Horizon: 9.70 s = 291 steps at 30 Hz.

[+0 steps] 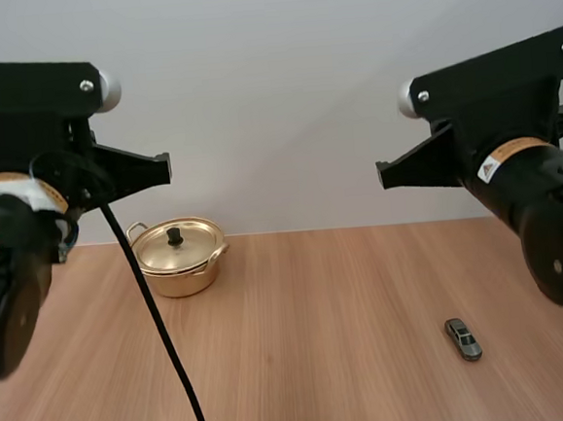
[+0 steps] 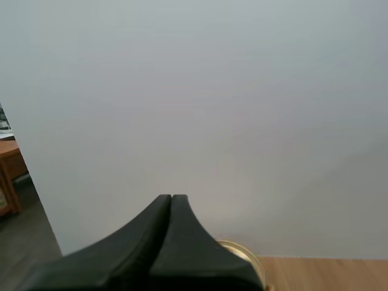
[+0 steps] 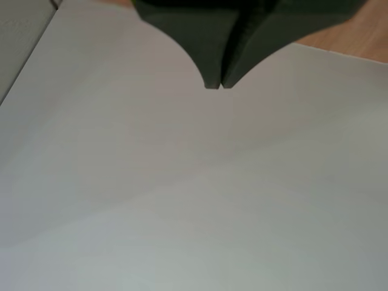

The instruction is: Open the pot, put the car inside, and close it

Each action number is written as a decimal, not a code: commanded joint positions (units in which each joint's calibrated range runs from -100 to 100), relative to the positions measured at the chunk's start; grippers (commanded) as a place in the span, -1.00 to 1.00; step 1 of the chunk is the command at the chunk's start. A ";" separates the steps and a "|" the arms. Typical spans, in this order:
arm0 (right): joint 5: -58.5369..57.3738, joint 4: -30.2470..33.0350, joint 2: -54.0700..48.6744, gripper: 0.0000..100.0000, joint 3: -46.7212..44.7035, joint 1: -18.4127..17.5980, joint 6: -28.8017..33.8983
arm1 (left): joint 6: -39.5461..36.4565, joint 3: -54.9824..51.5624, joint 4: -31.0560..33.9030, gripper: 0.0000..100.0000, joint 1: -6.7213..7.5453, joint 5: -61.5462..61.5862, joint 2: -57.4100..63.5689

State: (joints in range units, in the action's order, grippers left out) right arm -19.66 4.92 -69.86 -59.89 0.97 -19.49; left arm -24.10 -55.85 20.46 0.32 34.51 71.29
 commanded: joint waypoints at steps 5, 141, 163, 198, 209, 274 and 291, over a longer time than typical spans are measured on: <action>-65.07 -3.96 29.63 -0.99 22.54 0.06 0.01 | 6.92 36.08 0.29 -0.89 0.04 55.80 -43.19; -15.14 10.76 62.35 -0.46 -6.62 11.51 16.54 | 19.70 59.35 -17.59 -1.00 0.04 60.13 -43.83; -17.88 5.76 49.47 -1.00 17.26 1.74 9.65 | 19.70 59.35 -17.59 -1.00 0.04 60.75 -24.55; -12.73 4.82 80.10 -1.00 54.19 -23.24 5.86 | 20.45 59.35 -14.32 -1.00 -2.80 65.49 -13.93; -12.21 3.65 93.89 -1.00 62.30 -25.97 6.02 | 21.41 59.35 -14.16 -1.00 -3.58 65.49 -13.93; -69.95 23.60 29.40 -1.00 62.91 -16.51 17.69 | 22.30 20.95 -19.25 -1.00 -3.58 19.27 -39.88; -80.34 24.10 14.44 -1.00 62.91 -16.51 11.27 | 22.30 21.22 -21.95 -1.00 -3.58 -1.99 -63.43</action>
State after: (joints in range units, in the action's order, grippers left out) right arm -100.00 29.03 -55.30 3.01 -15.57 -8.22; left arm -1.77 -34.89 -1.41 -3.28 33.16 9.97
